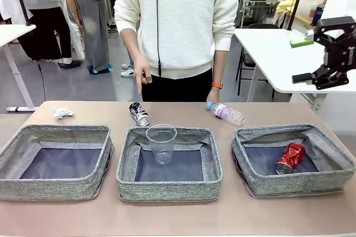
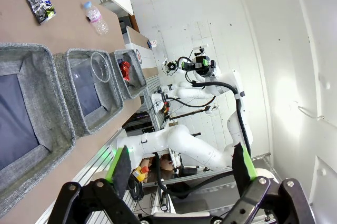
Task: Sort the waste into the appropriate baskets.
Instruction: Pick up the waste item pointed out by the person.
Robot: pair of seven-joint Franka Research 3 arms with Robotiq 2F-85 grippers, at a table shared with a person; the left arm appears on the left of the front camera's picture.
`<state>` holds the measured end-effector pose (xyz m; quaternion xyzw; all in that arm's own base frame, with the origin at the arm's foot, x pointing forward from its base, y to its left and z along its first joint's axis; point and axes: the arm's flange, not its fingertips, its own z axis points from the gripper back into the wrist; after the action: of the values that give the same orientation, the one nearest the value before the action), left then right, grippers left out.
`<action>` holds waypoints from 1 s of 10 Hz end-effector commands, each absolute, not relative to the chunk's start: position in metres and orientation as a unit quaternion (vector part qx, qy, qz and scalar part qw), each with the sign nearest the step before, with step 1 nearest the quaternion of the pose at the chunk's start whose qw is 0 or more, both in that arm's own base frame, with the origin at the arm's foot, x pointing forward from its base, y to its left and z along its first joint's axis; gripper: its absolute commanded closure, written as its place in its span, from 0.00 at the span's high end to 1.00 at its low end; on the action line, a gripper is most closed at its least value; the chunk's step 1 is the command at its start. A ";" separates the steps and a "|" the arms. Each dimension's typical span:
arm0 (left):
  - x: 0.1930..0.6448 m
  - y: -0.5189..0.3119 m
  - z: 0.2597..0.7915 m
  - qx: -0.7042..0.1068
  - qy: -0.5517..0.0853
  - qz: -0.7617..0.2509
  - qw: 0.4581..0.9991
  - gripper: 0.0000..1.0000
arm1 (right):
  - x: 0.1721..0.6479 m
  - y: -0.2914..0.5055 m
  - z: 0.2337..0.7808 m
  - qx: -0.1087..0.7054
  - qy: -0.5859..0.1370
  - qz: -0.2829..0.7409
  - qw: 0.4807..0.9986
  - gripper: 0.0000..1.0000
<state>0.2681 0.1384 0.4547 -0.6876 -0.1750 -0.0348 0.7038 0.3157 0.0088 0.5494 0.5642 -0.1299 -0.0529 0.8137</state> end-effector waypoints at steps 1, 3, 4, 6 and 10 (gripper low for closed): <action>0.284 0.126 0.461 -0.641 -0.161 0.019 0.751 1.00 | 0.316 0.011 0.553 0.568 -0.124 -0.059 0.811 1.00; 0.319 0.070 0.467 -0.529 -0.091 0.077 0.840 1.00 | 0.316 0.011 0.553 0.568 -0.124 -0.059 0.811 1.00; 0.345 0.035 0.469 -0.472 -0.043 0.072 0.878 1.00 | 0.316 0.011 0.553 0.568 -0.124 -0.059 0.811 1.00; 0.397 -0.029 0.464 -0.362 -0.085 0.084 0.924 1.00 | 0.316 0.011 0.553 0.568 -0.124 -0.059 0.811 1.00; 0.457 -0.097 0.457 -0.312 -0.218 0.125 0.916 1.00 | 0.316 0.011 0.553 0.568 -0.124 -0.059 0.811 1.00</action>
<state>0.4495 -0.1083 0.4599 -0.2784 -0.2168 0.1110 0.9291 0.3159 0.0092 0.5488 0.5634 -0.1290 -0.0532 0.8143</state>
